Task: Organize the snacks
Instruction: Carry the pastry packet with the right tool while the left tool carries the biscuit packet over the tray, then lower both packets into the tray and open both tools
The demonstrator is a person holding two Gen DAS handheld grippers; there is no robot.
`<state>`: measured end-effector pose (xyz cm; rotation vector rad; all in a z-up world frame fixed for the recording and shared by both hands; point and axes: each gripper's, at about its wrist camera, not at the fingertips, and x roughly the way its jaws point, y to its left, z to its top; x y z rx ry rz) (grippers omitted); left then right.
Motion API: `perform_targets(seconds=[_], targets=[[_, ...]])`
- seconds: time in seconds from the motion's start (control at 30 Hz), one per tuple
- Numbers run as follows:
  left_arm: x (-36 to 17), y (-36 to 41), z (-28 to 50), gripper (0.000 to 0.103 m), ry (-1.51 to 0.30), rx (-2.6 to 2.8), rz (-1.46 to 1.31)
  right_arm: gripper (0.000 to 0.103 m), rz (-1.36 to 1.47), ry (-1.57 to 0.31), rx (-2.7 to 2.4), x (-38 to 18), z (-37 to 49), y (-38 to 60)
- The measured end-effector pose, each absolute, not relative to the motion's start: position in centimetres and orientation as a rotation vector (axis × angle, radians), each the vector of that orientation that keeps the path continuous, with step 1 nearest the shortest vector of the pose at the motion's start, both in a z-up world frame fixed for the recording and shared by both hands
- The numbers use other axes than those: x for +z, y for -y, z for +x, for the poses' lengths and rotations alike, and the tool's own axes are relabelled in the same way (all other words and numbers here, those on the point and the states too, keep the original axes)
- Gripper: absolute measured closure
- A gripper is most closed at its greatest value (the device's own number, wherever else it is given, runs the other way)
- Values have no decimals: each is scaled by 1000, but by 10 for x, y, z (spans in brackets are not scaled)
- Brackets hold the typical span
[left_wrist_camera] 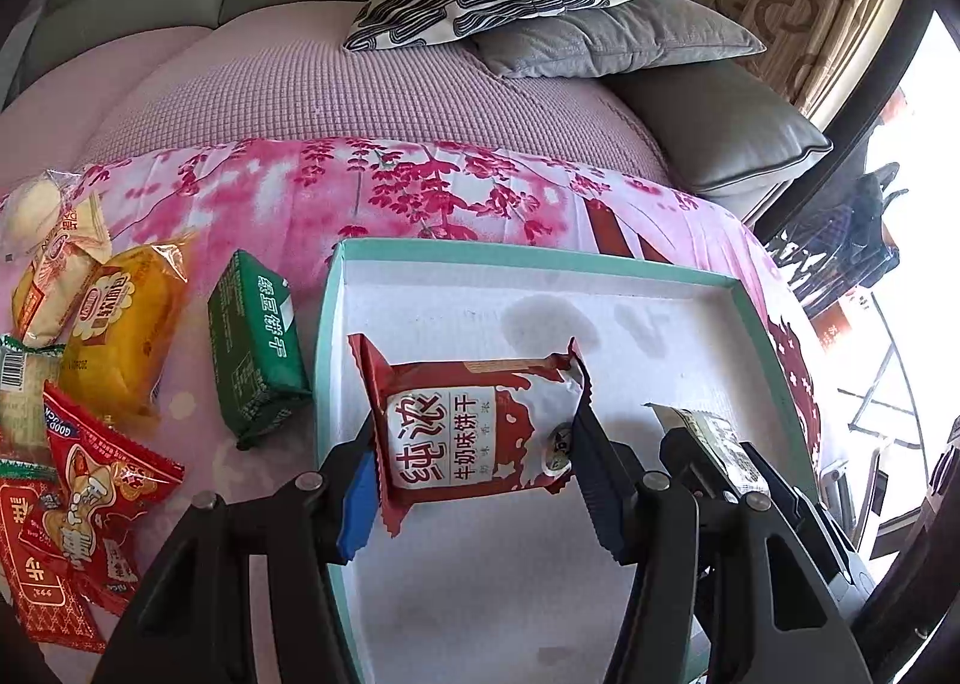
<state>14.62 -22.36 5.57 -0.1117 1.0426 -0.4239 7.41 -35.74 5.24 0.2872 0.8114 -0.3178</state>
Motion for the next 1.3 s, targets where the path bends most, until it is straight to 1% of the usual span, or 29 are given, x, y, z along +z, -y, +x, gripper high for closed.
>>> perform_targets(seconds=[0.23, 0.3, 0.33, 0.4, 0.47, 0.6, 0.63, 0.67, 0.7, 0.73, 0.83, 0.9, 0.93, 0.97, 1.3], targets=[[54, 227, 148, 41, -1057, -416, -110, 40, 300, -856, -328, 46, 76, 360], [58, 227, 146, 35, -1051, -419, -112, 39, 305, -870, -329, 44, 76, 362], [60, 226, 145, 34, -1050, -423, -116, 39, 302, -875, -334, 44, 76, 362], [66, 224, 142, 28, -1047, -426, -121, 34, 292, -873, -338, 46, 74, 362], [72, 220, 137, 26, -1045, -407, -117, 20, 292, -870, -342, 49, 71, 362], [81, 204, 125, 25, -1033, -354, -113, 19, 279, -889, -353, 53, 64, 362], [83, 199, 121, 25, -1026, -339, -109, 16, 273, -895, -358, 54, 62, 362], [84, 194, 117, 22, -1015, -323, -102, 14, 270, -901, -361, 55, 59, 361], [86, 188, 113, 12, -1004, -304, -94, 13, 270, -903, -358, 56, 56, 360], [87, 182, 108, 10, -991, -284, -89, 13, 270, -906, -354, 57, 53, 358], [91, 160, 96, 9, -960, -232, -88, 12, 261, -920, -346, 58, 48, 353], [91, 144, 89, 6, -945, -197, -94, 1, 249, -926, -346, 58, 44, 349], [91, 136, 86, 4, -939, -178, -97, 0, 244, -925, -346, 59, 42, 347], [91, 128, 83, 3, -935, -161, -101, 0, 241, -925, -345, 60, 41, 345], [81, 41, 53, 2, -891, 16, -194, 0, 218, -894, -230, 70, 40, 297]])
